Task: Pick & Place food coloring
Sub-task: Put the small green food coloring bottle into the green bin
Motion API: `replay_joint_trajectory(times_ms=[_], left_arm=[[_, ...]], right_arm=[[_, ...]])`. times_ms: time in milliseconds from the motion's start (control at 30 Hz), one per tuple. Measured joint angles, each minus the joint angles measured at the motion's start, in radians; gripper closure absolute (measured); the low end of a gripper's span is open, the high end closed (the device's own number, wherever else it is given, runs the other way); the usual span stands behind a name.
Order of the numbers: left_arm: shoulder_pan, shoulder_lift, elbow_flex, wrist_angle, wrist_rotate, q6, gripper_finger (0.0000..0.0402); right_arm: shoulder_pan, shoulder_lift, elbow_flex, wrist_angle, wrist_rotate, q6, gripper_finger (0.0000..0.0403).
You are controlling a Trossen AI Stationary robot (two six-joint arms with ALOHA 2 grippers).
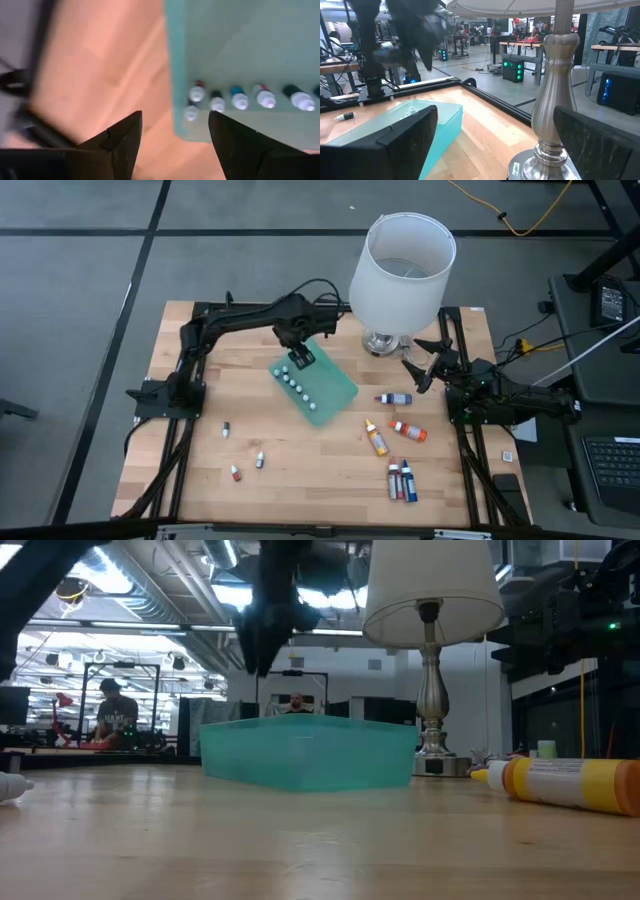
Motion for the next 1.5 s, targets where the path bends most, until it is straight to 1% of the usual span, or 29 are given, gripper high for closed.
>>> replay_joint_trajectory(times_ms=[67,167,233,467,633,667,733,867,933,1000,1133,1267,1400,1467,1500], left_arm=[[-0.032,-0.034,-0.008,0.003,-0.069,-0.057,0.0184],[-0.081,-0.106,-0.04,0.016,-0.145,-0.143,0.019],[-0.114,-0.165,-0.085,0.032,-0.168,-0.19,0.0192],[-0.26,-0.385,-0.345,0.17,-0.158,-0.32,0.0197],[-0.393,-0.502,-0.518,0.286,-0.142,-0.388,0.0196],[-0.42,-0.521,-0.545,0.293,-0.139,-0.432,0.0195],[-0.479,-0.553,-0.598,0.294,-0.157,-0.57,0.0194],[-0.606,-0.604,-0.698,0.288,-0.245,-0.91,0.0195],[-0.662,-0.617,-0.734,0.277,-0.254,-1.074,0.0195],[-0.71,-0.619,-0.76,0.267,-0.249,-1.201,0.019],[-0.793,-0.618,-0.775,0.229,-0.254,-1.417,0.0166],[-0.858,-0.613,-0.775,0.186,-0.279,-1.627,0.0126],[-0.942,-0.595,-0.776,0.163,-0.286,-1.774,0.0091],[-0.994,-0.578,-0.776,0.15,-0.302,-1.866,0.0084],[-1.014,-0.566,-0.776,0.147,-0.298,-1.885,0.0083]], right_arm=[[0.0,0.0,0.0,0.0,0.0,0.0,0.0006],[0.0,0.0,0.0,0.0,0.0,0.0,0.0006],[0.0,0.0,0.0,0.0,0.0,0.0,0.0006],[0.0,0.0,0.0,0.0,0.0,0.0,0.0006],[0.0,0.0,0.0,0.0,0.0,0.0,0.0006],[0.0,0.0,0.0,0.0,0.0,0.0,0.0006],[0.0,0.0,0.0,0.0,0.0,0.0,0.0006],[0.0,0.0,0.0,0.0,0.0,0.0,0.0006],[0.0,0.0,0.0,0.0,0.0,0.0,0.0006],[0.0,0.0,0.0,0.0,0.0,0.0,0.0006],[0.0,0.0,0.0,0.0,0.0,0.0,0.0006],[0.0,0.0,0.0,0.0,0.0,0.0,0.0006],[0.0,0.0,0.0,0.0,0.0,0.0,0.0006],[0.0,0.0,0.0,0.0,0.0,0.0,0.0006],[0.0,0.0,0.0,0.0,0.0,0.0,0.0006]])
